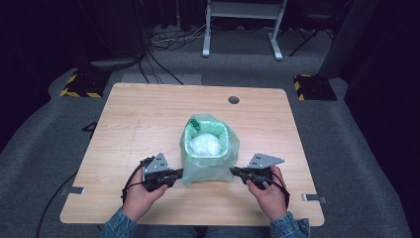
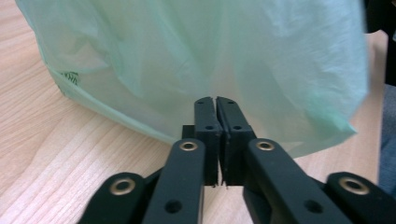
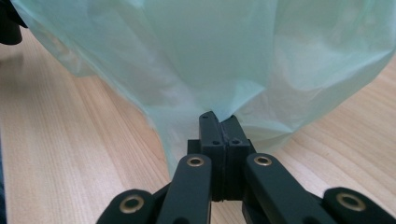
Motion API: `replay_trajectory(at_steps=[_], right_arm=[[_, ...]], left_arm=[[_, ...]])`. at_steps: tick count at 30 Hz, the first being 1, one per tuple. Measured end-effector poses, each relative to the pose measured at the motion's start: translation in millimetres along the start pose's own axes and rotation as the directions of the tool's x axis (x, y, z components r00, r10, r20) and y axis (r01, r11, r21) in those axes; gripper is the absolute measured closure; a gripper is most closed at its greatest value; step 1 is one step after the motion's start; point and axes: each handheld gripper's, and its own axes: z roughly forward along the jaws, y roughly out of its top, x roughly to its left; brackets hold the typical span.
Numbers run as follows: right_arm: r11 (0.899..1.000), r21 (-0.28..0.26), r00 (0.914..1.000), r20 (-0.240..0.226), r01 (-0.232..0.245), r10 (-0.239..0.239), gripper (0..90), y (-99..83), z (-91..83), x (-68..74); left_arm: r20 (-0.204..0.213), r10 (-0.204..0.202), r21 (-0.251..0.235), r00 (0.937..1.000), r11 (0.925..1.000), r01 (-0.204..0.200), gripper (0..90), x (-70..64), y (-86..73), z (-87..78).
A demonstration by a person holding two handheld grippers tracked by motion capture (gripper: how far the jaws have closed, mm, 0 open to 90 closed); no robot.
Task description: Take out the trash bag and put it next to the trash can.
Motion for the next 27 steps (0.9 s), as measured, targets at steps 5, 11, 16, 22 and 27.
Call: replay_trajectory(at_steps=[5,11,16,22,27], right_arm=[[0.998,-0.051,0.9996,0.017,0.022,-0.021,90.0,8.0,-18.3,7.9],[0.996,-0.079,0.9985,0.034,0.046,-0.044,90.0,16.6,-32.0,12.4],[0.995,-0.082,0.9980,0.032,0.056,-0.054,90.0,17.4,-33.7,14.9],[0.995,-0.086,0.9980,0.031,0.058,-0.056,90.0,18.9,-36.2,16.7],[0.993,-0.100,0.9975,0.037,0.064,-0.060,90.0,21.0,-41.1,16.1]], left_arm=[[0.008,-0.013,-0.022,0.9999,0.9997,0.013,75.2,-2.7,2.2,-11.1],[0.018,-0.022,-0.028,0.9996,0.9994,0.022,30.7,-16.0,0.9,-16.0],[0.032,-0.023,-0.020,0.9992,0.9995,0.024,21.9,-29.9,0.6,-9.5],[-0.013,-0.018,0.031,0.9998,0.9993,0.018,43.7,-26.1,-2.4,10.2],[-0.038,0.007,0.031,0.9993,0.9995,-0.006,76.6,-20.3,0.3,0.3]])
